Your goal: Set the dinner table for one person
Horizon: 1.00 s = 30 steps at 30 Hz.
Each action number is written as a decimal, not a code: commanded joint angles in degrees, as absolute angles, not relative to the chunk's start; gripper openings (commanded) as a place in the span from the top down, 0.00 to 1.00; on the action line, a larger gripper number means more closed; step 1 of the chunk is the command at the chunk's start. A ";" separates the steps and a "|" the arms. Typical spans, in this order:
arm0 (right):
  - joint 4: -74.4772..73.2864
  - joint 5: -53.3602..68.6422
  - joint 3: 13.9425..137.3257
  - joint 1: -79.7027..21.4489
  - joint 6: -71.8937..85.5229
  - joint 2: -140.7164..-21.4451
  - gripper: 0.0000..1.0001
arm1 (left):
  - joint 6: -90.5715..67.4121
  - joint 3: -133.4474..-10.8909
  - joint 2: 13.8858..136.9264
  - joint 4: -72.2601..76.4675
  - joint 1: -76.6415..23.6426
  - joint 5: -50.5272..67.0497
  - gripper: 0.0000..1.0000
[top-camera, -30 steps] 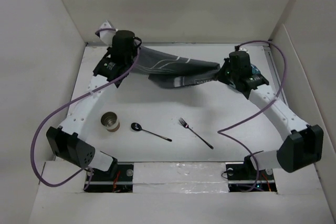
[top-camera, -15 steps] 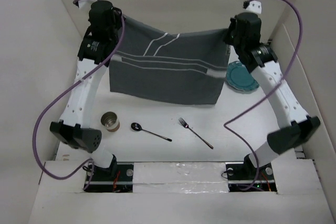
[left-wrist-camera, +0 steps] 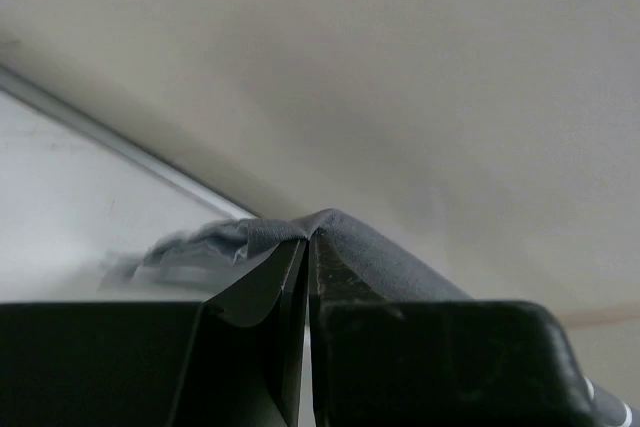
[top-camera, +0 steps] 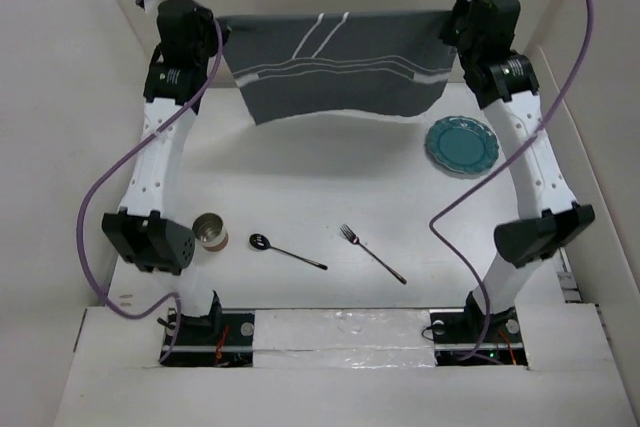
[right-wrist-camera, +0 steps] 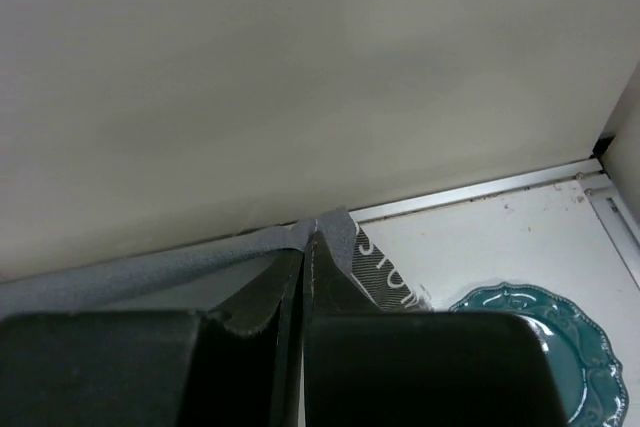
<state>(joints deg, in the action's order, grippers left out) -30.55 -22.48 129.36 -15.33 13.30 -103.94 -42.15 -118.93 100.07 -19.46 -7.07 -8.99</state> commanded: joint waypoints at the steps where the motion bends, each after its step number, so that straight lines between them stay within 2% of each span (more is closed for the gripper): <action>1: -20.95 -24.45 118.62 -14.33 11.25 -93.10 1.00 | -40.52 -104.94 87.76 -9.43 -6.24 -10.37 1.00; 2: -15.44 -23.48 112.56 -14.33 11.60 -90.21 1.00 | -40.52 -100.33 85.63 -6.01 -6.24 -10.98 1.00; 3: -12.77 -22.68 100.06 -14.33 12.21 -84.43 1.00 | -40.78 -95.24 83.52 -3.98 -6.24 -11.16 1.00; 4: -10.92 -21.11 93.93 -15.98 13.17 -82.03 1.00 | -41.04 -84.74 79.23 -2.04 -6.24 -10.90 1.00; 5: -6.72 -20.40 87.52 -16.87 14.58 -79.48 1.00 | -41.48 -79.25 77.10 2.33 -5.54 -9.25 1.00; 6: -4.24 -20.30 75.10 -17.83 15.63 -77.19 1.00 | -41.92 -73.88 75.17 3.94 -5.54 -8.88 1.00; 7: -2.83 -19.00 69.93 -18.89 16.69 -74.82 1.00 | -42.27 -64.52 72.45 5.17 -5.54 -8.35 1.00; 9: -3.16 -17.93 60.00 -21.52 20.29 -74.88 1.00 | -42.28 -57.25 70.76 7.38 -4.75 -6.42 1.00; 13: -6.05 -18.37 54.59 -23.29 24.60 -79.00 1.00 | -42.45 -43.80 70.49 8.09 -4.75 -4.84 1.00; 16: -11.50 -17.32 55.37 -23.29 25.75 -82.08 1.00 | -42.54 -39.92 71.36 7.56 -4.75 -5.45 1.00; 30: -22.67 -12.66 47.91 -23.47 31.99 -80.42 1.00 | -41.05 -32.34 67.32 3.34 -4.75 -1.93 1.00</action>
<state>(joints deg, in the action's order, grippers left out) -19.66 -13.32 49.30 -23.55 29.50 -82.78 -42.19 -32.62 69.49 2.81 -4.80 -3.09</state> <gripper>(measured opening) 0.011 0.006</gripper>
